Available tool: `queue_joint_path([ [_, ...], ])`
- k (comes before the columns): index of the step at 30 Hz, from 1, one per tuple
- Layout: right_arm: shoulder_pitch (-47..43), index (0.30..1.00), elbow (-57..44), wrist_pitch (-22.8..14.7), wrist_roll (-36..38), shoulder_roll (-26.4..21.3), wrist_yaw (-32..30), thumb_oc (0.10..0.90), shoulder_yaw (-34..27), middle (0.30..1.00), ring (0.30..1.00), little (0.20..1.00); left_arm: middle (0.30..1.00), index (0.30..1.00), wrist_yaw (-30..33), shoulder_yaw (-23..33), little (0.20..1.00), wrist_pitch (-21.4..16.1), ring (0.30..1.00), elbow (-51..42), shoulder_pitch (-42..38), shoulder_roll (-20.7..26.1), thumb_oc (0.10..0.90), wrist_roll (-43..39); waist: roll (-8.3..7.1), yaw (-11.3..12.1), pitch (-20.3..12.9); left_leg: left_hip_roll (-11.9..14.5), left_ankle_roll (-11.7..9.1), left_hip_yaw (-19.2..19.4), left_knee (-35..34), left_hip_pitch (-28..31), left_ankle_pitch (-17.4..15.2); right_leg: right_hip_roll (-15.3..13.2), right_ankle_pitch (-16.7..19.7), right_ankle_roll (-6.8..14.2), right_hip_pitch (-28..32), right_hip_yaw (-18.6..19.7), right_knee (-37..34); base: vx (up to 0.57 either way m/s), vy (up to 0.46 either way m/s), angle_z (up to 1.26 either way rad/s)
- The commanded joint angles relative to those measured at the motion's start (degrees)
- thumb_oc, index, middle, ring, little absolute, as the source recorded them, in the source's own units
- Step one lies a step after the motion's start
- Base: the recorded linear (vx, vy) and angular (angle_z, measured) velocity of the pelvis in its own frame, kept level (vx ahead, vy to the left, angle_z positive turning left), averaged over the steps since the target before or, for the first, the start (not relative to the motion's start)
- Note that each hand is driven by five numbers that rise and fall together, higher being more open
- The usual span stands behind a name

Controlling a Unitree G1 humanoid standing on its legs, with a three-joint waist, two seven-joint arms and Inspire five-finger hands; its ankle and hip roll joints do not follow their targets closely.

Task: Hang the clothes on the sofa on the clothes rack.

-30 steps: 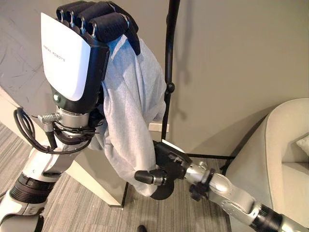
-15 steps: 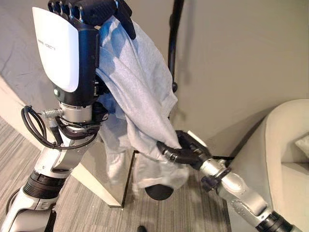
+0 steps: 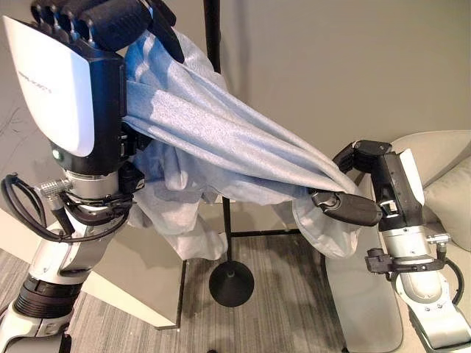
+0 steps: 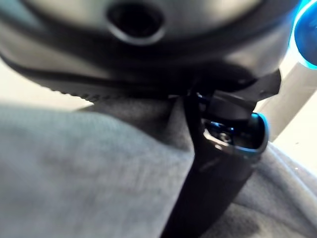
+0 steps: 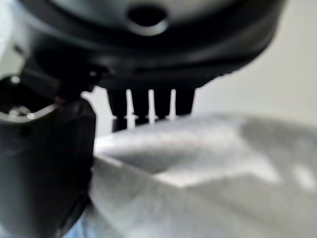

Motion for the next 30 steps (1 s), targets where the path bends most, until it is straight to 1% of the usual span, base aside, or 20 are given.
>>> queue_joint_path([
  [1,-5.9,0.3,-6.8,-4.5,-7.2,1.8,-7.6,0.4,-3.7,0.3,0.3,0.3,0.3,0.3,5.4,7.1,0.3,1.4,0.3,1.3,-4.0,1.4,0.4,-0.1,-0.01,0.6,-5.7,3.0,-4.6,3.0,0.2,8.6,-10.0,-0.6,5.0,3.5,-4.8,-2.3,0.9,0.01,-0.013,-0.06],
  [4,-7.7,0.3,-6.8,-4.0,-10.0,2.1,-10.1,0.4,-4.5,0.3,0.3,0.3,0.3,0.3,6.3,7.2,0.3,2.2,0.3,2.0,-4.6,1.8,0.4,0.7,0.11,0.6,-5.9,3.1,-4.6,3.1,0.2,8.9,-10.0,-0.5,4.9,3.3,-4.7,-2.0,0.9,0.01,-0.015,-0.04],
  [8,-12.9,0.3,-4.4,-2.1,-14.3,0.8,-13.1,0.4,-4.7,0.3,0.3,0.3,0.3,0.3,6.7,6.4,0.3,3.6,0.3,5.2,-6.4,3.0,0.4,1.5,0.02,1.1,-6.0,3.2,-4.6,3.3,0.2,9.0,-9.8,-0.3,5.0,3.1,-4.4,-1.9,0.6,0.01,-0.01,-0.02],
  [11,-18.5,0.3,-0.5,0.5,-18.7,-1.1,-16.5,0.4,-4.3,0.3,0.3,0.3,0.3,0.3,6.5,4.8,0.3,4.7,0.3,8.8,-8.8,3.5,0.4,1.2,-0.12,1.5,-6.2,3.3,-4.6,3.1,0.2,9.3,-10.2,-0.2,4.7,3.1,-4.1,-1.6,0.4,0.03,-0.015,0.0],
  [12,-19.1,0.3,0.0,0.5,-18.9,-1.2,-16.8,0.4,-4.1,0.3,0.3,0.3,0.3,0.3,6.6,4.6,0.3,4.7,0.3,9.2,-9.2,3.5,0.4,1.2,-0.09,1.5,-6.0,3.3,-4.6,3.2,0.2,9.3,-10.2,-0.2,4.7,3.1,-4.1,-1.6,0.4,0.04,-0.027,0.01],
  [13,-23.5,0.3,2.9,3.2,-22.3,-2.6,-19.6,0.4,-4.0,0.3,0.3,0.3,0.3,0.3,5.9,3.1,0.3,4.8,0.3,11.5,-11.0,2.6,0.4,-0.4,-0.3,1.7,-6.3,3.3,-4.6,3.1,0.2,9.4,-10.3,-0.1,4.6,3.0,-4.0,-1.6,0.3,0.03,-0.032,0.01],
  [15,-27.2,0.3,4.6,4.7,-24.1,-3.1,-21.0,0.4,-3.1,0.3,0.3,0.3,0.3,0.3,5.5,1.6,0.3,4.7,0.3,13.4,-13.2,1.7,0.4,-1.6,-0.37,1.8,-6.3,3.3,-4.5,3.0,0.2,9.5,-10.4,0.0,4.6,2.9,-3.9,-1.5,0.2,0.0,-0.033,0.0],
  [16,-27.7,0.3,5.0,4.7,-24.3,-3.2,-21.3,0.4,-2.9,0.3,0.3,0.3,0.3,0.3,5.6,1.4,0.3,4.7,0.3,13.8,-13.8,1.7,0.4,-1.7,-0.44,1.8,-5.9,3.4,-4.3,4.0,0.2,9.1,-9.6,0.1,5.1,2.6,-4.2,-2.3,0.2,-0.03,-0.034,-0.01],
  [17,-30.5,0.3,6.5,6.1,-25.5,-3.7,-22.1,0.4,-2.0,0.3,0.3,0.3,0.3,0.3,4.5,-0.3,0.3,4.3,0.3,15.2,-15.3,0.7,0.4,-3.1,-0.58,1.9,-5.9,3.4,-4.3,3.9,0.2,9.1,-9.6,0.1,5.0,2.5,-4.2,-2.2,0.2,0.0,-0.028,-0.03],
  [18,-32.2,0.3,7.4,6.5,-25.6,-3.8,-22.4,0.4,-1.3,0.3,0.3,0.3,0.3,0.3,4.0,-1.1,0.3,4.1,0.3,16.1,-16.2,0.2,0.4,-3.8,-0.58,2.0,-6.0,3.4,-4.4,3.1,0.2,9.3,-10.1,0.1,4.7,2.7,-4.0,-1.6,0.2,0.04,-0.039,-0.02],
  [19,-35.5,0.3,9.6,7.3,-25.6,-4.2,-22.6,0.4,0.5,0.3,0.3,0.3,0.3,0.3,2.5,-3.6,0.3,3.9,0.3,19.0,-17.7,-1.4,0.4,-5.4,-0.73,2.0,-5.7,3.4,-4.2,3.9,0.2,9.2,-9.7,0.2,5.0,2.4,-4.2,-2.2,0.2,0.03,-0.028,-0.04],
  [21,-38.3,0.3,12.6,8.5,-25.7,-5.0,-22.5,0.4,2.3,0.3,0.3,0.3,0.3,0.3,0.9,-5.1,0.3,3.4,0.3,22.1,-18.7,-3.5,0.4,-8.5,-0.84,2.2,-5.6,3.4,-4.2,3.8,0.2,9.2,-9.8,0.2,4.8,2.3,-4.0,-2.2,0.2,0.01,-0.027,-0.02],
  [23,-39.7,0.3,14.0,8.7,-25.5,-5.4,-22.6,0.4,3.2,0.3,0.3,0.3,0.3,0.3,0.5,-5.7,0.3,3.5,0.3,23.6,-19.5,-4.0,0.4,-9.6,-0.79,2.2,-5.5,3.4,-4.2,3.8,0.2,9.2,-9.8,0.2,4.8,2.3,-4.1,-2.2,0.2,0.01,-0.003,-0.02],
  [24,-41.7,0.3,16.8,9.4,-24.7,-5.6,-22.2,0.4,5.0,0.3,0.3,0.3,0.3,0.3,-1.0,-7.5,0.3,3.9,0.3,27.3,-20.9,-5.4,0.4,-12.4,-0.87,2.3,-5.4,3.4,-4.2,3.7,0.2,9.1,-9.7,0.2,4.8,2.2,-4.0,-2.3,0.2,0.0,0.0,0.0],
  [26,-42.6,0.3,18.1,9.6,-24.4,-5.9,-22.2,0.4,5.8,0.3,0.3,0.3,0.3,0.3,-1.4,-8.2,0.3,4.0,0.3,28.8,-21.8,-5.5,0.4,-13.1,-0.88,2.3,-5.3,3.4,-4.2,3.6,0.2,9.1,-9.8,0.2,4.8,2.2,-4.1,-2.3,0.2,0.04,0.004,0.0],
  [28,-44.5,0.3,21.1,10.5,-24.2,-7.1,-21.5,0.4,8.0,0.3,0.3,0.3,0.3,0.3,-2.7,-10.5,0.3,5.1,0.3,33.5,-24.0,-5.2,0.4,-14.3,-0.8,2.5,-5.6,3.3,-4.5,2.5,0.2,9.3,-10.6,0.2,4.3,2.5,-3.7,-1.6,0.2,0.09,0.012,0.0],
  [30,-46.0,0.3,22.5,10.6,-23.9,-7.6,-21.4,0.4,8.9,0.3,0.3,0.3,0.3,0.3,-3.0,-11.4,0.3,5.4,0.3,35.3,-25.3,-5.0,0.4,-14.6,-0.85,2.5,-5.5,3.3,-4.5,2.6,0.2,9.2,-10.3,0.2,4.5,2.5,-3.9,-1.7,0.2,0.0,0.0,0.0],
])
